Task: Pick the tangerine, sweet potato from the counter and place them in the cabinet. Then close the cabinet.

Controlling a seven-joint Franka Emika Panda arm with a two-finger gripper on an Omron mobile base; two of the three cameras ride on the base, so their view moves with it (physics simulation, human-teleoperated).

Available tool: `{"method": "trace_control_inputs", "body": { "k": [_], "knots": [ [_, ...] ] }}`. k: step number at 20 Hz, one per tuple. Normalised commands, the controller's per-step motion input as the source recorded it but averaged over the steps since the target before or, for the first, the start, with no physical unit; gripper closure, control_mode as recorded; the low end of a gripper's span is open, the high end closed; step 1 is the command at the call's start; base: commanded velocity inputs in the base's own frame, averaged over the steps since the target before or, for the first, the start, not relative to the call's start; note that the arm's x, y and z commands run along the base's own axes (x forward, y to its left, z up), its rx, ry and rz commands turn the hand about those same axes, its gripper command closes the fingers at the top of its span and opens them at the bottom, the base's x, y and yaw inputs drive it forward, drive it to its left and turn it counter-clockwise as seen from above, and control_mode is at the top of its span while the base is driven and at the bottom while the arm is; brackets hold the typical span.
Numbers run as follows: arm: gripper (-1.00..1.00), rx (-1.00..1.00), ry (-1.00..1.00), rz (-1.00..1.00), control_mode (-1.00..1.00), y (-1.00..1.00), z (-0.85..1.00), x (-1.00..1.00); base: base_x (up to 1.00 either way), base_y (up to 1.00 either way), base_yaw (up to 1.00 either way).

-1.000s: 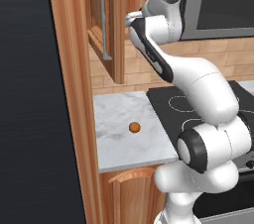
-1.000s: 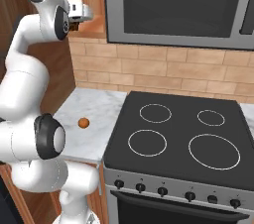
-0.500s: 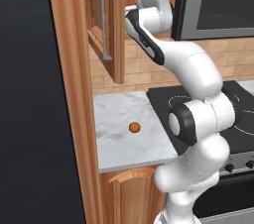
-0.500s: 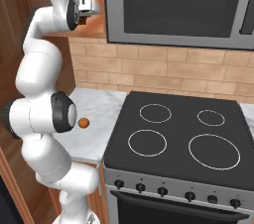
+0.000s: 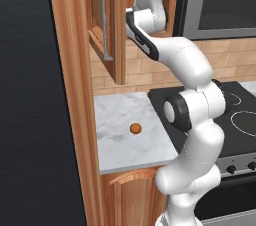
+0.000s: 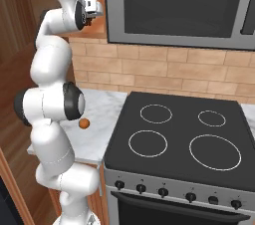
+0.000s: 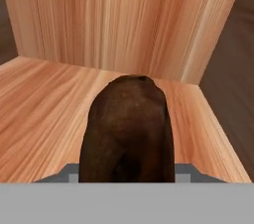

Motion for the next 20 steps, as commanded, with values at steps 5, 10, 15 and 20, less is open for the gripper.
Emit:
{"method": "trace_control_inputs", "body": {
  "k": [5,10,15,20],
  "knots": [
    [1.00,0.00,0.00,0.00,-1.00,0.12,-0.01,0.28,0.00,0.00,0.00],
    [-1.00,0.00,0.00,0.00,-1.00,0.11,-0.10,0.36,0.00,0.00,0.00],
    [-1.00,0.00,0.00,0.00,-1.00,-0.02,0.00,0.29,0.00,0.00,0.00],
    [-1.00,0.00,-0.01,0.00,-1.00,0.00,0.03,-0.05,0.00,0.00,0.00]
  ]
}}
